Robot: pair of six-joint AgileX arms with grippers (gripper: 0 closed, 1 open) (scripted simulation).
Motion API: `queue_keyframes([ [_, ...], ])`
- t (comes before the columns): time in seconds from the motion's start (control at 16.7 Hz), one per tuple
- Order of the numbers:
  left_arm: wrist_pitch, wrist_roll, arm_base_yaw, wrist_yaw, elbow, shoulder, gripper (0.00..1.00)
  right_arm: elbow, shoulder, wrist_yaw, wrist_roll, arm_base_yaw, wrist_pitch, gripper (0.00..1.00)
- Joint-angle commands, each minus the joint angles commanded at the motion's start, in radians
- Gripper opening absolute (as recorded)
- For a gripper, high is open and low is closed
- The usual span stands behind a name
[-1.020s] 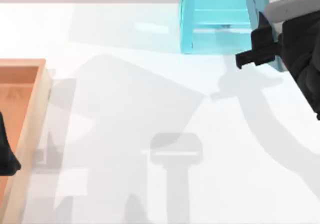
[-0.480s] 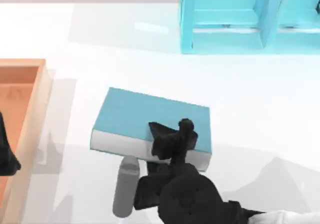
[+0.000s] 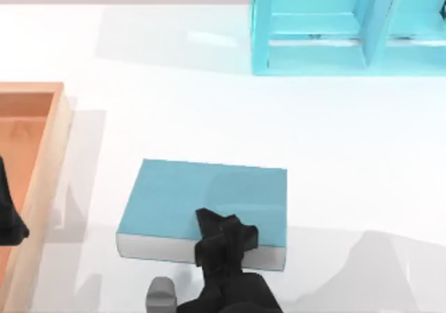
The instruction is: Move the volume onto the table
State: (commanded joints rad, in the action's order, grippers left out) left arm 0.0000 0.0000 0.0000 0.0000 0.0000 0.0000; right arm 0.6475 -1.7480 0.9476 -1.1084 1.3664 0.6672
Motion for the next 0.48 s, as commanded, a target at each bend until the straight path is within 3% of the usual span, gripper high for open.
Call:
queue_keyframes([
  [0.48,0.0,0.0,0.0,0.0,0.0,0.0,1.0,-0.007,0.011,0.013,0.011,0.015,-0.013,0.0],
])
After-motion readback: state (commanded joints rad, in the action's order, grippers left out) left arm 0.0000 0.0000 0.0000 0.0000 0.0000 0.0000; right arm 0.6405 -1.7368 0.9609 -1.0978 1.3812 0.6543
